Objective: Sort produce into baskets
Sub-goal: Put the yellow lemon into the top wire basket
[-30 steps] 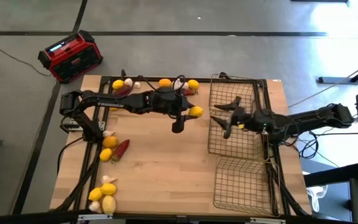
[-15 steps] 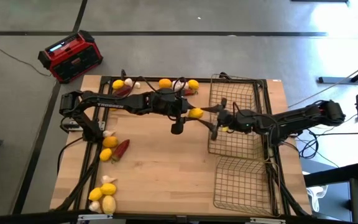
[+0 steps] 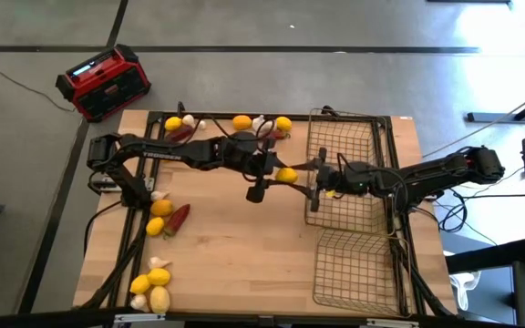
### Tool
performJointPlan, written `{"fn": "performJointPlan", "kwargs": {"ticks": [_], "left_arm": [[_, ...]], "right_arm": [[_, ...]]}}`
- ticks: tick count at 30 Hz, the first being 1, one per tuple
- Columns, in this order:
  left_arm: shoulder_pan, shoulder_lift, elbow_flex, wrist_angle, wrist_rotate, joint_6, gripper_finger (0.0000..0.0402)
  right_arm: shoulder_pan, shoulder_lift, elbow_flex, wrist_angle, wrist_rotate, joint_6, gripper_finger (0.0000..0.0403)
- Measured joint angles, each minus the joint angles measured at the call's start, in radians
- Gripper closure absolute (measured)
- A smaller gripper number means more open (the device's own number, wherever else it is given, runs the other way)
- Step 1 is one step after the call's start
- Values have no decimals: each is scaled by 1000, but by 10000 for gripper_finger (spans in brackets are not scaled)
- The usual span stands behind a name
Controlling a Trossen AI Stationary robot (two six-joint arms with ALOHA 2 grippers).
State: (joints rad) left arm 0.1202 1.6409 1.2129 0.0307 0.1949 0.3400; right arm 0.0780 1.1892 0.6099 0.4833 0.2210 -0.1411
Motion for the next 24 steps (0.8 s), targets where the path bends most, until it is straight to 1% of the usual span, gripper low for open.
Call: {"fn": "performJointPlan", "kwargs": {"ticks": [2, 5, 7, 12, 15, 19, 24], "left_arm": [[-5, 0, 0, 1, 5, 11, 221], [-6, 0, 0, 4, 7, 12, 221], [-4, 0, 0, 3, 7, 9, 221], [-5, 0, 0, 0, 6, -2, 221], [-4, 0, 0, 0, 6, -5, 221], [-2, 0, 0, 1, 6, -43, 218], [0, 0, 0, 3, 1, -71, 178]], "right_arm": [[0, 0, 0, 9, -39, 0, 166], [0, 0, 0, 13, -42, 0, 173], [0, 0, 0, 12, -29, -3, 188], [0, -1, 0, 8, -29, -12, 242], [0, -1, 0, 8, -29, -14, 261], [0, -1, 0, 8, -24, -12, 259], [0, 0, 0, 12, -21, -21, 253]]}}
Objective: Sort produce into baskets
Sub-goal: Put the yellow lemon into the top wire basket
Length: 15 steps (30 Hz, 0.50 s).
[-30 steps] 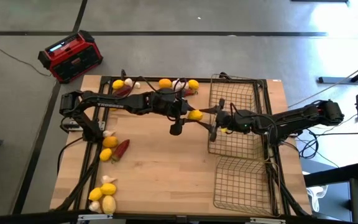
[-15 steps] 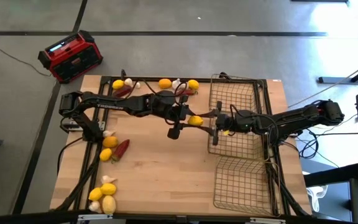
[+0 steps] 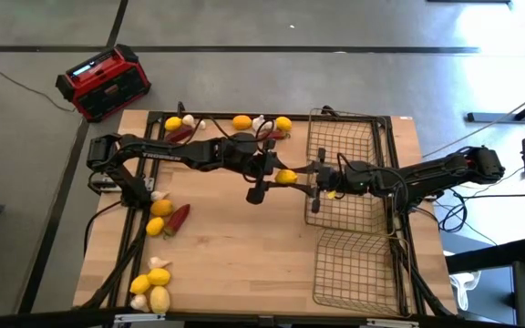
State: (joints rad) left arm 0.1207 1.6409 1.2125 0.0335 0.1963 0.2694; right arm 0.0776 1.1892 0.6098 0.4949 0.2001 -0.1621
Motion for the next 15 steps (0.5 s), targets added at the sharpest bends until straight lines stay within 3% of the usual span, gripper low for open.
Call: {"fn": "performJointPlan", "kwargs": {"ticks": [5, 9, 15], "left_arm": [[0, -26, 0, -72, -69, 14, 151], [14, -65, 1, -211, -157, 13, 149], [50, -88, -2, -352, -159, -40, 149]], "right_arm": [[0, 2, 0, 0, 5, -3, 252], [0, 2, 0, -9, 74, -12, 252], [-2, -38, 0, -55, 190, -30, 251]]}}
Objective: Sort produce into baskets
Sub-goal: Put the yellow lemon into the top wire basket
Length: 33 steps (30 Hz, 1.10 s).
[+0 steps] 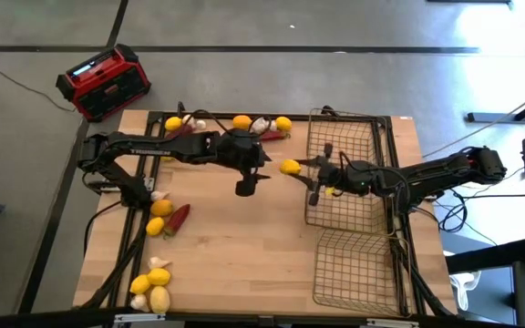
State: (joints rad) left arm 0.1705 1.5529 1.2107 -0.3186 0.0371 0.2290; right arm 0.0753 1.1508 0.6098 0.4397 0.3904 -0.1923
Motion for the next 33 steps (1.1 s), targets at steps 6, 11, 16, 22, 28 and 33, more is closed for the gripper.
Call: {"fn": "performJointPlan", "kwargs": {"ticks": [6, 11, 16, 22, 28, 33], "left_arm": [[18, 1, -66, 40, 0, -19, 149], [17, 1, -130, 174, 2, -57, 149], [12, 2, -174, 233, 3, -70, 149], [14, 2, -174, 235, 3, -81, 149], [14, 2, -174, 250, 3, -81, 149], [14, 2, -174, 256, 3, -81, 149]], "right_arm": [[-63, -84, 58, -241, 21, 46, 251], [-160, -100, 150, -477, 56, 84, 251], [-277, -100, 211, -649, 71, 98, 251], [-431, -100, 236, -811, 61, 128, 251], [-587, -100, 236, -978, -37, 213, 251], [-677, -100, 236, -1107, -96, 269, 251]]}}
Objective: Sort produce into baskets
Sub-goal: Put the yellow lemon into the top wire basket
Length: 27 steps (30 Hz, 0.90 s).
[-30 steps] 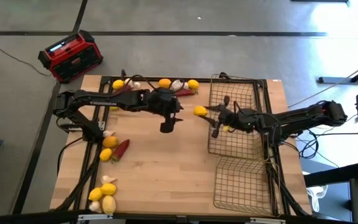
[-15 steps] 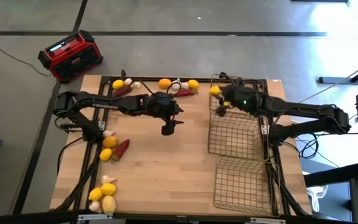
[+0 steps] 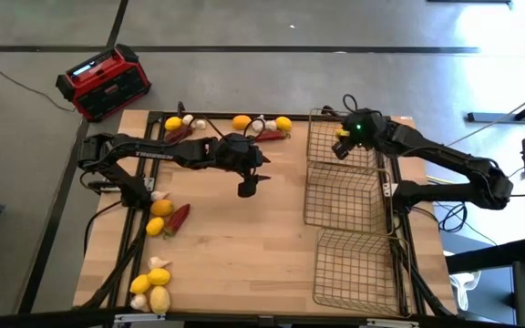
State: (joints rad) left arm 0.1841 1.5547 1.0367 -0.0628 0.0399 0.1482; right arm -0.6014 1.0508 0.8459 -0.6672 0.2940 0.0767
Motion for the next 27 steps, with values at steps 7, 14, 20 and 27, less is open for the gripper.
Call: {"fn": "performJointPlan", "kwargs": {"ticks": [7, 14, 20, 27], "left_arm": [[0, 0, 0, 0, 0, -3, 149], [0, 0, 0, 0, 0, -3, 149], [0, 0, 0, 0, 0, -3, 149], [0, 0, 0, 0, 0, -1, 149]], "right_arm": [[-104, 1, -28, -69, -64, 20, 251], [-212, 51, -59, -70, -177, 77, 251], [-233, 131, -64, -56, -201, 82, 251], [-232, 227, -64, -32, -201, 77, 251]]}}
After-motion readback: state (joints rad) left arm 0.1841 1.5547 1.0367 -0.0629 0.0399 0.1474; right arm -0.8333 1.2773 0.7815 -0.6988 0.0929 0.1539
